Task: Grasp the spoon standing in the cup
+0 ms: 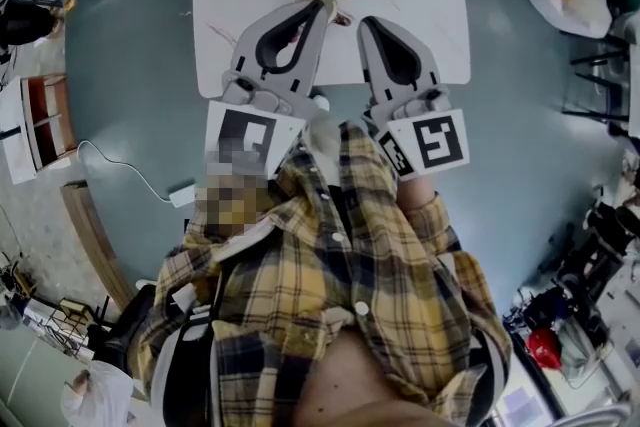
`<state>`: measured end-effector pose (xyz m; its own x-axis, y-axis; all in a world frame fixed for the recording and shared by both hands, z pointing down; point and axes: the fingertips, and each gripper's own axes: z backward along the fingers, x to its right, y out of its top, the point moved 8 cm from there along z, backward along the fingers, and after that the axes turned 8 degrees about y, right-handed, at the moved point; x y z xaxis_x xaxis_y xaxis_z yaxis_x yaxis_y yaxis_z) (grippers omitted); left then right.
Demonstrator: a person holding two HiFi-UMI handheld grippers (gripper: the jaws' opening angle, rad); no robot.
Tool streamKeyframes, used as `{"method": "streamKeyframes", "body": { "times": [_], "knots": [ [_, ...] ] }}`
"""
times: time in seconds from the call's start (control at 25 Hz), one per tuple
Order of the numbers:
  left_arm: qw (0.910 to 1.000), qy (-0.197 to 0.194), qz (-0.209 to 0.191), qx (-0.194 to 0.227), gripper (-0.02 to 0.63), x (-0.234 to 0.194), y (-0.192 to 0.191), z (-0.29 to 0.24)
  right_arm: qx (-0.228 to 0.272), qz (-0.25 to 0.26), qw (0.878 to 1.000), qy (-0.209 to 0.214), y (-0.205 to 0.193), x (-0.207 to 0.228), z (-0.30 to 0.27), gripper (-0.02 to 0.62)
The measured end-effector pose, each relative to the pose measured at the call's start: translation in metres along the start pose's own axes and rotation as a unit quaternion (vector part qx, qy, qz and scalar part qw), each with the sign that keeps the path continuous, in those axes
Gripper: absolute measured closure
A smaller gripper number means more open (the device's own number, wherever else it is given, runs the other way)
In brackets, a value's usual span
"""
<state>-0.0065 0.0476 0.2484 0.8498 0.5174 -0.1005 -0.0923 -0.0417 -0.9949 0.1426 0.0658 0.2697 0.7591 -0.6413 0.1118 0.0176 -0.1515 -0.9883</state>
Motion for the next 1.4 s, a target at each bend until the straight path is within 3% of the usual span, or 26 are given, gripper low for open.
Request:
{"method": "streamKeyframes", "body": {
  "times": [0.68, 1.4],
  "knots": [
    [0.9997, -0.012, 0.007, -0.019, 0.592, -0.081, -0.008, -0.062, -0.015, -0.008, 1.0, -0.01, 0.004, 0.039, -0.095, 0.561],
    [0.9981, -0.037, 0.014, -0.047, 0.592, -0.111, -0.018, -0.089, -0.031, -0.01, 0.999, -0.025, 0.004, 0.056, -0.13, 0.561]
  ]
}}
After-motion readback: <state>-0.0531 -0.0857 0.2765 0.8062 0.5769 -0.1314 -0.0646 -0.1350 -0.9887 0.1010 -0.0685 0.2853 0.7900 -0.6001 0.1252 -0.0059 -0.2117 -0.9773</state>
